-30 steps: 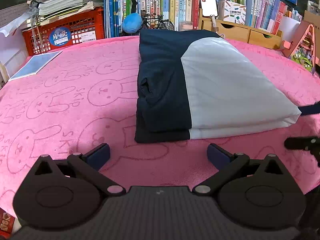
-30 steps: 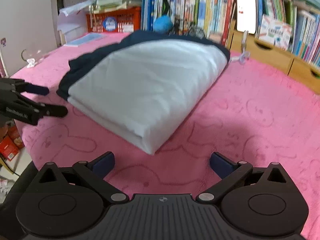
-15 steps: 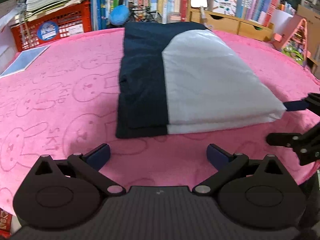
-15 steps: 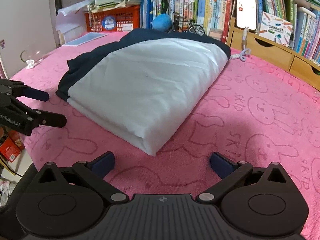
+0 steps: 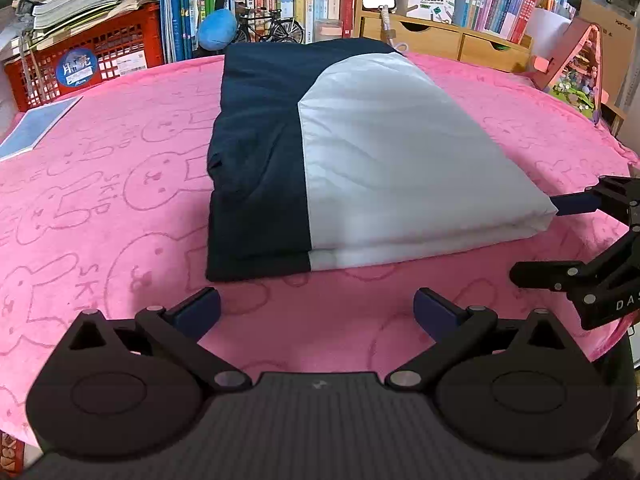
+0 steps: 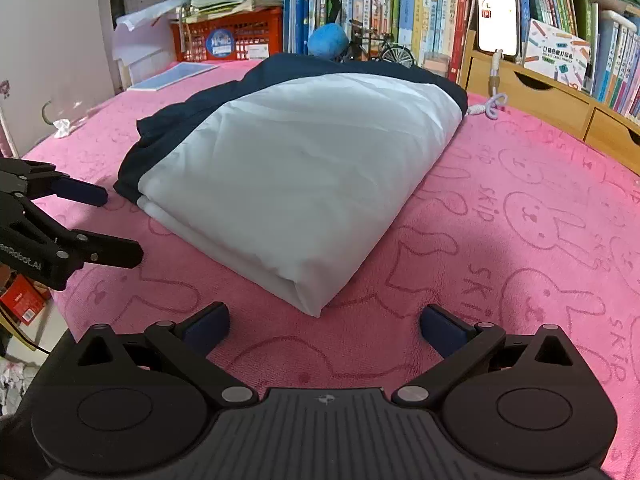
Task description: Fold clothes
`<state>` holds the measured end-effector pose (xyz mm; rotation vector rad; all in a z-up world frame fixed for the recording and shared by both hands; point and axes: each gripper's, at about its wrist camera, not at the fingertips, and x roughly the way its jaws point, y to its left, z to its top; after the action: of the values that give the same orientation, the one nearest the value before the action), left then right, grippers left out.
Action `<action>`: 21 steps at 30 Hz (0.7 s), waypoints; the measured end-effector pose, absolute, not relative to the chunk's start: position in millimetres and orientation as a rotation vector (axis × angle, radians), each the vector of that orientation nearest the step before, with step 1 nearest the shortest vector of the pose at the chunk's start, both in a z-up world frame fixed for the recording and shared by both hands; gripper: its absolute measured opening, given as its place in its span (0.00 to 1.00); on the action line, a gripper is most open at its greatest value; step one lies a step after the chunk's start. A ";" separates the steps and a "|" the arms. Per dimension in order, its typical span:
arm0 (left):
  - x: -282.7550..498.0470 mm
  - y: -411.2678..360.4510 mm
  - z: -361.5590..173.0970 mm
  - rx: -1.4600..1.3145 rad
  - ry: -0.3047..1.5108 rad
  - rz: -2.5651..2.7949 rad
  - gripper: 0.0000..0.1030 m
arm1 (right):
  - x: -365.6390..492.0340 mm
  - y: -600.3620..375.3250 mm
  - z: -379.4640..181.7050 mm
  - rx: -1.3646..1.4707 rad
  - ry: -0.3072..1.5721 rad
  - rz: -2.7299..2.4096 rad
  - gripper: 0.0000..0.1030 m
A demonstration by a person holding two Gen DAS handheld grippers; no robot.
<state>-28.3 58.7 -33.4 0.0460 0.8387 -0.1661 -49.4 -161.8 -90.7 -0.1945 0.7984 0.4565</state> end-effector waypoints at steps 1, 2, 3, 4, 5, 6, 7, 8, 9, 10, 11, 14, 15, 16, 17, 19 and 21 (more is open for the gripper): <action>-27.2 57.8 -33.5 0.049 0.840 -0.164 1.00 | -49.5 -161.3 -90.4 -0.197 0.799 0.456 1.00; -26.2 57.2 -33.4 0.051 0.843 -0.162 1.00 | -49.7 -160.6 -89.9 -0.201 0.798 0.455 1.00; -25.4 57.1 -32.9 0.048 0.846 -0.162 1.00 | -49.7 -160.0 -89.2 -0.205 0.796 0.452 1.00; -25.4 58.0 -31.5 0.040 0.844 -0.167 1.00 | -49.7 -159.3 -88.4 -0.209 0.795 0.449 1.00; -25.5 59.0 -29.9 0.030 0.840 -0.173 1.00 | -49.6 -158.8 -87.3 -0.210 0.793 0.444 1.00; -25.6 60.1 -28.4 0.021 0.836 -0.178 1.00 | -49.3 -158.5 -86.3 -0.210 0.792 0.442 1.00; -25.4 60.9 -27.5 0.012 0.834 -0.183 1.00 | -48.5 -159.1 -85.5 -0.204 0.794 0.445 1.00; -24.6 61.7 -27.6 0.002 0.838 -0.187 1.00 | -47.6 -159.5 -84.7 -0.199 0.797 0.448 1.00; -23.8 62.5 -27.9 -0.009 0.842 -0.190 1.00 | -46.8 -159.4 -84.1 -0.196 0.799 0.450 1.00; -23.0 63.2 -28.4 -0.016 0.846 -0.187 1.00 | -46.3 -159.3 -83.9 -0.196 0.799 0.447 1.00; -22.3 63.9 -29.0 -0.022 0.849 -0.182 1.00 | -45.9 -159.1 -83.6 -0.197 0.799 0.444 1.00; -20.8 64.9 -30.2 -0.026 0.852 -0.158 1.00 | -44.9 -158.7 -83.5 -0.199 0.801 0.440 1.00; -20.5 65.0 -30.3 -0.024 0.852 -0.151 1.00 | -45.0 -158.3 -83.9 -0.200 0.803 0.441 1.00; -20.2 65.1 -30.4 -0.025 0.852 -0.149 1.00 | -45.1 -157.5 -84.4 -0.204 0.805 0.442 1.00; -20.0 65.2 -30.4 -0.025 0.851 -0.147 1.00 | -45.6 -156.6 -84.7 -0.209 0.805 0.441 1.00; -19.7 65.7 -30.3 -0.028 0.850 -0.147 1.00 | -46.5 -154.9 -85.5 -0.221 0.805 0.441 1.00; -19.9 65.3 -30.5 -0.029 0.847 -0.145 1.00 | -47.3 -153.5 -86.3 -0.228 0.806 0.441 1.00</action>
<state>-19.9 65.3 -30.5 -0.0287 0.8466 -0.1447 -47.3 -153.5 -86.3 -0.2278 0.8057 0.4408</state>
